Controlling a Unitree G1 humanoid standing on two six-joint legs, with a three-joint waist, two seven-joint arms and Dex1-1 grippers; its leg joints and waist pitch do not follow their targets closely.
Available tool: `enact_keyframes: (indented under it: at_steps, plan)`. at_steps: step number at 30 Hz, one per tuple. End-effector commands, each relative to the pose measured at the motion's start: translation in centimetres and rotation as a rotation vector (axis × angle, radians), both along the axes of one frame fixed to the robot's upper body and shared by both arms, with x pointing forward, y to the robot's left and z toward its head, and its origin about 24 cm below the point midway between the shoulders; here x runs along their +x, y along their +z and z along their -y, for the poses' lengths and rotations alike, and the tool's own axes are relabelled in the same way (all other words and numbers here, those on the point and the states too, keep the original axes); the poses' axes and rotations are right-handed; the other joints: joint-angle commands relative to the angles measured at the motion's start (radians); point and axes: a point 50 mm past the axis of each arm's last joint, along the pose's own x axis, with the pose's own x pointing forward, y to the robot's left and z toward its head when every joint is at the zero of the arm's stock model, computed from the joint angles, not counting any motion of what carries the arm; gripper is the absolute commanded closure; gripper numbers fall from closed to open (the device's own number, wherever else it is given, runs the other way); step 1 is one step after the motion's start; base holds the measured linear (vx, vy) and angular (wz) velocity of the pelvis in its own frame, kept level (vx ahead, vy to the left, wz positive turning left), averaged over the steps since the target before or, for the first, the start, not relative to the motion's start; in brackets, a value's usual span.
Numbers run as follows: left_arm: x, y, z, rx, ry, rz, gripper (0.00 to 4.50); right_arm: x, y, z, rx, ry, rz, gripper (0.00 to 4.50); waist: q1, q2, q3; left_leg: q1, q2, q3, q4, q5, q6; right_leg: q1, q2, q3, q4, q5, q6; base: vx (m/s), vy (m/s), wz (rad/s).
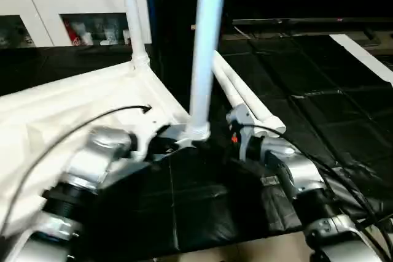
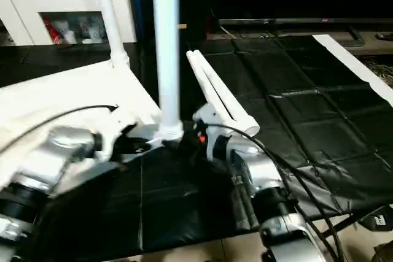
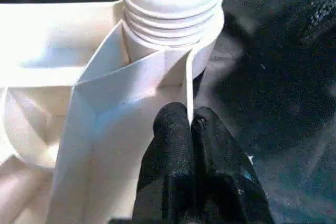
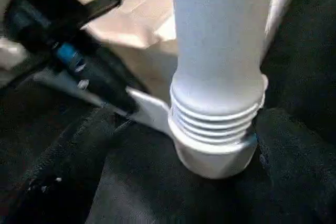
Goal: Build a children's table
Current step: Rotate leg to tighten
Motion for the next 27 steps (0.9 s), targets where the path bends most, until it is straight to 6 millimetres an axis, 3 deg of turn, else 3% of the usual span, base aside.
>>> enact_keyframes:
  at_steps: [1,3,7,14,15,18,24,27]
  plan:
    - [-0.3,1.2,0.7,-0.009,-0.192,0.01,4.5,-0.3,0.7,1.0,-0.025,0.091,0.034,0.06,0.006,0.011,-0.072,0.008,0.034,-0.008,-0.06,-0.2,0.033,0.054,-0.076,0.052,-0.076,-0.232,-0.176,0.0,0.0,0.0]
    - [-0.3,1.1,0.6,-0.002,-0.222,-0.002,4.5,-0.3,0.9,1.4,-0.038,0.12,0.039,0.06,0.019,0.011,-0.072,0.015,0.034,-0.003,-0.057,-0.198,0.036,0.048,-0.075,0.053,-0.075,-0.206,-0.192,0.0,0.0,0.0]
    - [-0.6,0.7,0.3,0.014,-0.313,-0.033,4.5,-0.6,1.3,2.1,-0.076,0.232,0.032,0.06,0.036,0.012,-0.071,0.013,0.039,-0.004,-0.059,-0.21,0.028,0.051,-0.079,0.051,-0.072,-0.228,-0.193,0.0,0.0,0.0]
    - [-1.1,0.5,0.4,0.032,-0.395,-0.058,4.5,-1.0,1.6,1.7,-0.093,0.341,0.037,0.06,0.041,0.009,-0.07,0.01,0.039,-0.006,-0.059,-0.226,0.018,0.051,-0.082,0.051,-0.074,-0.272,-0.184,0.0,0.0,0.0]
    - [-1.2,0.5,0.5,0.039,-0.415,-0.06,4.5,-1.1,1.5,1.5,-0.095,0.358,0.042,0.06,0.041,0.005,-0.07,0.01,0.04,-0.006,-0.06,-0.228,0.018,0.051,-0.082,0.051,-0.075,-0.278,-0.182,0.0,0.0,0.0]
    - [-1.4,0.3,0.7,0.048,-0.443,-0.062,4.5,-1.1,1.3,1.1,-0.098,0.367,0.051,0.06,0.041,0.008,-0.07,0.01,0.04,-0.007,-0.061,-0.234,0.012,0.049,-0.083,0.051,-0.075,-0.29,-0.178,0.0,0.0,0.0]
    - [-1.6,0.1,1.1,0.067,-0.512,-0.06,4.5,-0.7,1.0,0.2,-0.09,0.367,0.061,0.82,0.045,0.01,-0.072,0.013,0.043,-0.005,-0.06,-0.23,0.011,0.046,-0.082,0.052,-0.072,-0.266,-0.189,0.0,0.0,0.0]
    - [-1.6,0.2,1.1,0.069,-0.519,-0.059,4.5,-0.7,1.0,0.1,-0.091,0.375,0.056,0.89,0.05,0.009,-0.073,0.009,0.043,-0.005,-0.06,-0.219,0.012,0.049,-0.082,0.052,-0.068,-0.245,-0.189,0.0,0.0,0.0]
